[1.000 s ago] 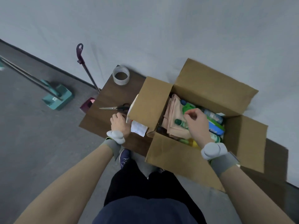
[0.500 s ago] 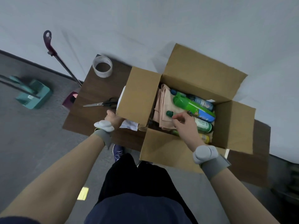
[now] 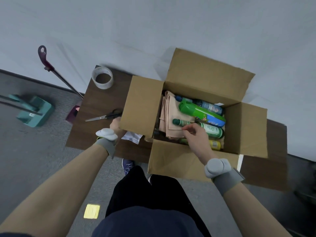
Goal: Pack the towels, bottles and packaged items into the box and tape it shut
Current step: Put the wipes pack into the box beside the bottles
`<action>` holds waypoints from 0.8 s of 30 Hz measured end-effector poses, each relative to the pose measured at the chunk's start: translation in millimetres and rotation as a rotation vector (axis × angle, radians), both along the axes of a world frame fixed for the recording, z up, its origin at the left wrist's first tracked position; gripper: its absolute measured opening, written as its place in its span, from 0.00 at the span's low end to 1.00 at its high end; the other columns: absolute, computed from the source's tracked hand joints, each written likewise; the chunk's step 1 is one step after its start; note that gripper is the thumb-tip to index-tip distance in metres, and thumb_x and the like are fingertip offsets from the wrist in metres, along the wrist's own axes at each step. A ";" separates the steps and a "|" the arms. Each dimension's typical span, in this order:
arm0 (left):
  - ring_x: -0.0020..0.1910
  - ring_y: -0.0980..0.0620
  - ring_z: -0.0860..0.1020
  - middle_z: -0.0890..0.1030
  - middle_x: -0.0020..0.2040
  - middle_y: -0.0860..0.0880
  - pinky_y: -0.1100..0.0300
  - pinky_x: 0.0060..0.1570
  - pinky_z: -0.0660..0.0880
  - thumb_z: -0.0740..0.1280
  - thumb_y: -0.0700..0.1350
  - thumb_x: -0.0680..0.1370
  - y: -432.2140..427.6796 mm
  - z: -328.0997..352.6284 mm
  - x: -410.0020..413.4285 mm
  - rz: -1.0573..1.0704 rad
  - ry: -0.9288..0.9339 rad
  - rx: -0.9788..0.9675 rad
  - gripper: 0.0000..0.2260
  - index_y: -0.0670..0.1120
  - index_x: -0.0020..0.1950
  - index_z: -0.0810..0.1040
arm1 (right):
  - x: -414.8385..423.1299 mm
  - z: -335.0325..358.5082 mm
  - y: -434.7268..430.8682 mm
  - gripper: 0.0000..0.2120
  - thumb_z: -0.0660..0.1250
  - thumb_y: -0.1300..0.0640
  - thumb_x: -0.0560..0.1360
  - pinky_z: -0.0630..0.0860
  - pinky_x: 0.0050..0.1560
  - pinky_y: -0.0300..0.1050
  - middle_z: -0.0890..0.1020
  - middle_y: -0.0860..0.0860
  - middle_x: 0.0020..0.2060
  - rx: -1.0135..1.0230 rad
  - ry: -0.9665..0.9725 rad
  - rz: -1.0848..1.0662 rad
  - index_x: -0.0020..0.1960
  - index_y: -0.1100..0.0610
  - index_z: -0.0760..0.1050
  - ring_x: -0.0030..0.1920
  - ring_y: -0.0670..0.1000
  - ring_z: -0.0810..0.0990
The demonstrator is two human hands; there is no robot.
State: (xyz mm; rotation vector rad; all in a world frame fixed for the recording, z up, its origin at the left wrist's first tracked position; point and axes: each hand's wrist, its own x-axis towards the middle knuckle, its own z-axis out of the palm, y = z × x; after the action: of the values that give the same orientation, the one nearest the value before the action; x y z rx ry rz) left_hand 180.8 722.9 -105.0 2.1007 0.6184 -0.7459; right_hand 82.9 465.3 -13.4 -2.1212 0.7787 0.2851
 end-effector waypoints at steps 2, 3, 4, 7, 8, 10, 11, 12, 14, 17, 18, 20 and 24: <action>0.49 0.45 0.71 0.74 0.48 0.42 0.52 0.50 0.68 0.61 0.35 0.81 11.3 -0.5 5.6 -0.057 0.003 -0.009 0.04 0.43 0.50 0.71 | 1.2 -0.3 1.3 0.06 0.69 0.59 0.78 0.74 0.43 0.40 0.84 0.46 0.43 0.008 -0.004 -0.003 0.48 0.49 0.80 0.45 0.45 0.81; 0.49 0.45 0.72 0.75 0.49 0.41 0.51 0.50 0.68 0.60 0.36 0.82 16.5 -0.2 7.7 -0.043 0.013 -0.003 0.03 0.42 0.51 0.71 | 1.1 -0.5 2.0 0.06 0.69 0.59 0.78 0.74 0.43 0.40 0.84 0.46 0.43 0.014 -0.005 -0.003 0.47 0.49 0.80 0.45 0.45 0.81; 0.47 0.44 0.72 0.75 0.48 0.40 0.51 0.48 0.68 0.59 0.36 0.82 19.7 2.0 10.6 -0.032 0.002 -0.014 0.04 0.41 0.50 0.72 | 2.0 0.4 2.5 0.06 0.69 0.59 0.79 0.74 0.43 0.41 0.84 0.46 0.43 0.018 -0.005 0.000 0.47 0.49 0.80 0.45 0.45 0.81; 0.38 0.46 0.66 0.72 0.36 0.42 0.54 0.42 0.64 0.61 0.38 0.81 29.3 2.3 13.2 0.005 -0.095 -0.090 0.11 0.41 0.38 0.69 | 2.1 -2.6 3.1 0.05 0.68 0.59 0.79 0.75 0.44 0.42 0.84 0.48 0.44 0.044 0.006 0.006 0.48 0.50 0.81 0.46 0.47 0.81; 0.34 0.47 0.65 0.70 0.32 0.45 0.56 0.39 0.63 0.64 0.40 0.79 34.6 6.2 13.0 0.030 -0.124 -0.123 0.13 0.43 0.35 0.67 | 2.9 -2.9 2.7 0.05 0.68 0.59 0.79 0.75 0.43 0.41 0.84 0.48 0.44 0.051 0.006 0.019 0.49 0.50 0.81 0.46 0.47 0.81; 0.28 0.53 0.66 0.70 0.26 0.52 0.60 0.32 0.65 0.71 0.49 0.73 48.6 18.0 14.7 0.106 -0.174 -0.149 0.15 0.46 0.32 0.68 | 6.9 -5.0 1.9 0.05 0.69 0.59 0.79 0.73 0.42 0.41 0.84 0.49 0.45 0.057 -0.006 0.042 0.49 0.52 0.82 0.46 0.48 0.81; 0.27 0.55 0.69 0.74 0.26 0.53 0.61 0.30 0.67 0.74 0.53 0.69 54.5 26.2 15.2 0.140 -0.198 -0.128 0.16 0.46 0.33 0.72 | 7.1 -5.5 1.9 0.04 0.69 0.59 0.79 0.74 0.43 0.41 0.84 0.49 0.45 0.069 -0.011 0.048 0.49 0.52 0.82 0.46 0.48 0.81; 0.28 0.55 0.74 0.78 0.29 0.53 0.61 0.30 0.71 0.76 0.56 0.67 60.9 34.7 14.6 0.173 -0.232 -0.086 0.16 0.45 0.35 0.76 | 5.4 -6.5 2.2 0.04 0.69 0.59 0.79 0.76 0.44 0.43 0.84 0.49 0.45 0.084 -0.020 0.054 0.50 0.52 0.82 0.47 0.49 0.81; 0.34 0.54 0.81 0.83 0.34 0.52 0.58 0.34 0.78 0.77 0.59 0.65 73.6 51.0 19.8 0.223 -0.312 -0.014 0.18 0.47 0.40 0.80 | 7.4 -10.2 3.6 0.04 0.69 0.59 0.80 0.79 0.48 0.47 0.84 0.50 0.45 0.100 -0.016 0.066 0.50 0.52 0.82 0.48 0.51 0.82; 0.40 0.50 0.84 0.85 0.39 0.50 0.52 0.44 0.82 0.76 0.62 0.64 88.5 84.0 27.4 0.342 -0.432 0.018 0.20 0.48 0.45 0.82 | 11.9 -8.3 3.8 0.04 0.69 0.58 0.80 0.80 0.49 0.47 0.84 0.50 0.45 0.134 -0.022 0.080 0.49 0.51 0.81 0.49 0.53 0.83; 0.40 0.51 0.83 0.85 0.40 0.51 0.52 0.45 0.82 0.75 0.62 0.64 90.0 96.8 29.7 0.378 -0.477 0.032 0.20 0.48 0.45 0.82 | 13.8 -8.4 3.1 0.04 0.69 0.58 0.80 0.80 0.50 0.48 0.84 0.51 0.45 0.148 -0.026 0.082 0.49 0.51 0.81 0.49 0.54 0.83; 0.38 0.52 0.81 0.82 0.36 0.53 0.55 0.42 0.79 0.75 0.63 0.63 91.1 119.3 38.0 0.419 -0.551 0.047 0.19 0.49 0.40 0.79 | 21.0 -6.9 6.4 0.04 0.69 0.59 0.80 0.81 0.52 0.52 0.84 0.52 0.46 0.169 -0.027 0.075 0.49 0.51 0.81 0.50 0.56 0.83; 0.33 0.58 0.80 0.83 0.34 0.52 0.60 0.35 0.78 0.76 0.61 0.64 70.6 157.4 44.1 0.431 -0.676 -0.055 0.19 0.47 0.39 0.78 | 33.3 1.9 9.0 0.03 0.68 0.60 0.80 0.82 0.52 0.57 0.86 0.56 0.45 0.275 -0.068 0.027 0.50 0.56 0.80 0.48 0.60 0.85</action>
State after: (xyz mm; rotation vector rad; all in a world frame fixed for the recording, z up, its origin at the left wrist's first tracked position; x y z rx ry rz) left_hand 224.9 793.6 52.4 1.9059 0.6178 0.1896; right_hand 116.2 474.4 -11.5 -1.8733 0.6327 0.3145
